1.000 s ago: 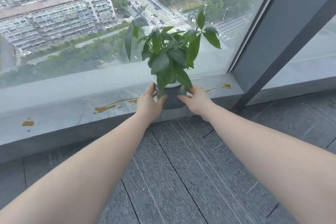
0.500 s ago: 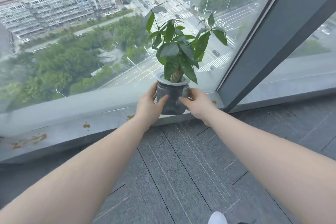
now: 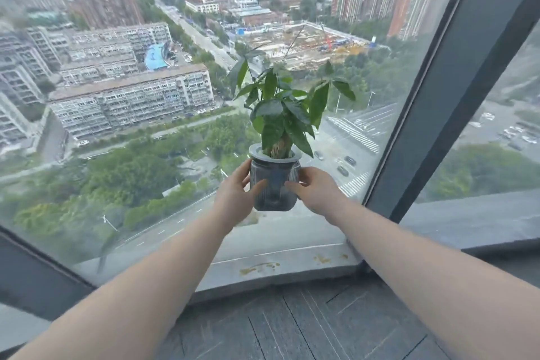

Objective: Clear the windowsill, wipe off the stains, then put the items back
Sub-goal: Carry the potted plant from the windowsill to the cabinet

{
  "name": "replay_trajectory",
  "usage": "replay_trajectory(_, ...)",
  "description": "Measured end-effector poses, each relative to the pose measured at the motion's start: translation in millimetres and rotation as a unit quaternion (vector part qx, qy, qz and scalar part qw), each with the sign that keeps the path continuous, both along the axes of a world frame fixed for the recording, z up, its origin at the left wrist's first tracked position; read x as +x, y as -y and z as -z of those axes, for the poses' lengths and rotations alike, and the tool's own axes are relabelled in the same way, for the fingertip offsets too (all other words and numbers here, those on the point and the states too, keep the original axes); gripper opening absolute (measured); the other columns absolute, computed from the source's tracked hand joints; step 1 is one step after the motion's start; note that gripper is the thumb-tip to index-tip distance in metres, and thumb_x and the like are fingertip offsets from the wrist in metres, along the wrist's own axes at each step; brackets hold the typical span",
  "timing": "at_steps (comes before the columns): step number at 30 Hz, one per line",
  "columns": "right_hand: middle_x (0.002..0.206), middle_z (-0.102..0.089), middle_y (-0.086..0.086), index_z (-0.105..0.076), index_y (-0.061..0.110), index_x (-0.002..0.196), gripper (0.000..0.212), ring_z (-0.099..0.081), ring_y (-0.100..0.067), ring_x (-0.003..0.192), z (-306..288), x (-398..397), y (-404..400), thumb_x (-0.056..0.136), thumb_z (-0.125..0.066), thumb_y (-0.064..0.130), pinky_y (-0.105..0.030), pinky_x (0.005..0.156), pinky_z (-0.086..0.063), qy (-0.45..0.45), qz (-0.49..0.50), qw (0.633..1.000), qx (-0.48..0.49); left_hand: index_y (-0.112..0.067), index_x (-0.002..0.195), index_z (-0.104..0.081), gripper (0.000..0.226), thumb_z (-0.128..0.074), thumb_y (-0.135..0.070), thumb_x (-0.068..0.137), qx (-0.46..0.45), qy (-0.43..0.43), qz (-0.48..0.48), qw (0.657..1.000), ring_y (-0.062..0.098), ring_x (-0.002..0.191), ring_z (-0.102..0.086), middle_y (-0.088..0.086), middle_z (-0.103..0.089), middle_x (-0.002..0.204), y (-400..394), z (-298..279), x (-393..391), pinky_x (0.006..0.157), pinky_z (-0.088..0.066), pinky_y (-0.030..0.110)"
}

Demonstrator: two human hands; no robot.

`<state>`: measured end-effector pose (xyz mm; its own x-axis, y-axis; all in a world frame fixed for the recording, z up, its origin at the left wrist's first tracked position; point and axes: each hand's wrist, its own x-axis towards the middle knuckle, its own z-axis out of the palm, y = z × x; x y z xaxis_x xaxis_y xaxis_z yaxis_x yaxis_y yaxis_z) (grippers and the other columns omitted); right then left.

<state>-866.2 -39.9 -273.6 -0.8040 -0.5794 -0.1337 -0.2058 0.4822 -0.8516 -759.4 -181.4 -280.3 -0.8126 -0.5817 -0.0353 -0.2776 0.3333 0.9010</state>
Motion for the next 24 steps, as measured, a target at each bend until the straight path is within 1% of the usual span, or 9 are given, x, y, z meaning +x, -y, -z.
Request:
replay_trajectory(2, 0.11, -0.069, -0.001, -0.066, 0.014, 0.111, 0.027, -0.062, -0.021, 0.101, -36.9, 14.8, 1.8, 0.088, -0.064, 0.028, -0.03, 0.081, -0.048, -0.021, -0.024, 0.999, -0.023, -0.03, 0.145, -0.035, 0.06, -0.061, -0.023, 0.091, -0.014, -0.025, -0.022, 0.999, 0.011, 0.131, -0.048, -0.013, -0.05, 0.141, -3.4, -35.7, 20.2, 0.104, -0.042, 0.034)
replay_trajectory(4, 0.109, -0.069, -0.003, -0.066, 0.013, 0.109, 0.024, -0.062, -0.023, 0.1, -67.2, 33.4, 0.3, 0.088, -0.064, 0.025, -0.036, 0.088, -0.05, -0.041, -0.051, 0.997, -0.042, -0.031, 0.145, -0.036, 0.06, -0.062, -0.022, 0.091, -0.021, -0.043, -0.054, 0.997, 0.012, 0.13, -0.048, -0.013, -0.051, 0.14, -11.6, -65.8, 46.4, 0.102, -0.042, 0.033)
replay_trajectory(6, 0.108, -0.071, -0.005, -0.068, 0.012, 0.107, 0.022, -0.063, -0.025, 0.1, -90.0, 53.7, -1.6, 0.088, -0.065, 0.023, -0.042, 0.092, -0.052, -0.052, -0.084, 0.993, -0.059, -0.033, 0.144, -0.037, 0.06, -0.062, -0.022, 0.09, -0.025, -0.061, -0.086, 0.994, 0.012, 0.129, -0.049, -0.014, -0.053, 0.138, -22.8, -90.6, 78.1, 0.104, -0.044, 0.038)
replay_trajectory(10, 0.104, -0.071, -0.002, -0.069, 0.013, 0.106, 0.025, -0.064, -0.023, 0.098, -125.1, 100.3, -5.9, 0.088, -0.065, 0.031, -0.038, 0.086, -0.053, -0.068, -0.152, 0.984, -0.066, -0.035, 0.139, -0.044, 0.058, -0.065, -0.023, 0.086, -0.037, -0.064, -0.153, 0.985, 0.01, 0.124, -0.054, -0.016, -0.059, 0.127, -40.4, -125.1, 141.0, 0.102, -0.047, 0.046)
replay_trajectory(14, 0.11, -0.07, -0.002, -0.068, 0.014, 0.11, 0.028, -0.064, -0.023, 0.101, -149.1, 156.9, -3.6, 0.089, -0.064, 0.032, -0.041, 0.088, -0.054, -0.07, -0.215, 0.972, -0.068, -0.034, 0.142, -0.041, 0.058, -0.062, -0.028, 0.089, -0.077, -0.052, -0.209, 0.974, 0.008, 0.124, -0.053, -0.016, -0.055, 0.134, -58.6, -150.0, 208.5, 0.103, -0.046, 0.04)
replay_trajectory(17, 0.112, -0.07, -0.003, -0.066, 0.014, 0.113, 0.029, -0.065, -0.023, 0.101, -162.0, 217.0, 0.3, 0.088, -0.065, 0.03, -0.043, 0.089, -0.055, -0.056, -0.281, 0.956, -0.064, -0.035, 0.137, -0.046, 0.049, -0.061, -0.025, 0.091, -0.097, -0.047, -0.27, 0.957, 0.006, 0.12, -0.053, -0.02, -0.057, 0.128, -80.0, -164.0, 274.8, 0.1, -0.045, 0.033)
replay_trajectory(19, 0.112, -0.069, -0.007, -0.065, 0.01, 0.113, 0.03, -0.065, -0.026, 0.102, -167.6, 262.7, 1.9, 0.088, -0.066, 0.027, -0.046, 0.092, -0.054, -0.046, -0.322, 0.943, -0.067, -0.032, 0.132, -0.051, 0.043, -0.061, -0.023, 0.091, -0.121, -0.04, -0.308, 0.943, 0.01, 0.119, -0.057, -0.016, -0.061, 0.125, -93.0, -170.3, 323.7, 0.098, -0.048, 0.033)
replay_trajectory(22, 0.112, -0.068, -0.009, -0.064, 0.007, 0.113, 0.03, -0.064, -0.027, 0.103, -172.1, 331.2, -1.1, 0.089, -0.066, 0.025, -0.043, 0.092, -0.053, -0.046, -0.377, 0.922, -0.07, -0.029, 0.129, -0.053, 0.039, -0.06, -0.019, 0.091, -0.134, -0.032, -0.37, 0.919, 0.007, 0.111, -0.056, -0.018, -0.059, 0.115, -117.6, -176.6, 394.9, 0.092, -0.045, 0.028)
replay_trajectory(24, 0.109, -0.07, -0.007, -0.066, 0.008, 0.111, 0.029, -0.065, -0.026, 0.101, -172.5, 380.7, -5.0, 0.088, -0.066, 0.026, -0.042, 0.09, -0.054, -0.054, -0.415, 0.905, -0.071, -0.033, 0.13, -0.052, 0.042, -0.061, -0.021, 0.091, -0.132, -0.025, -0.416, 0.899, 0.007, 0.108, -0.056, -0.019, -0.059, 0.114, -140.8, -179.9, 444.5, 0.096, -0.046, 0.031)
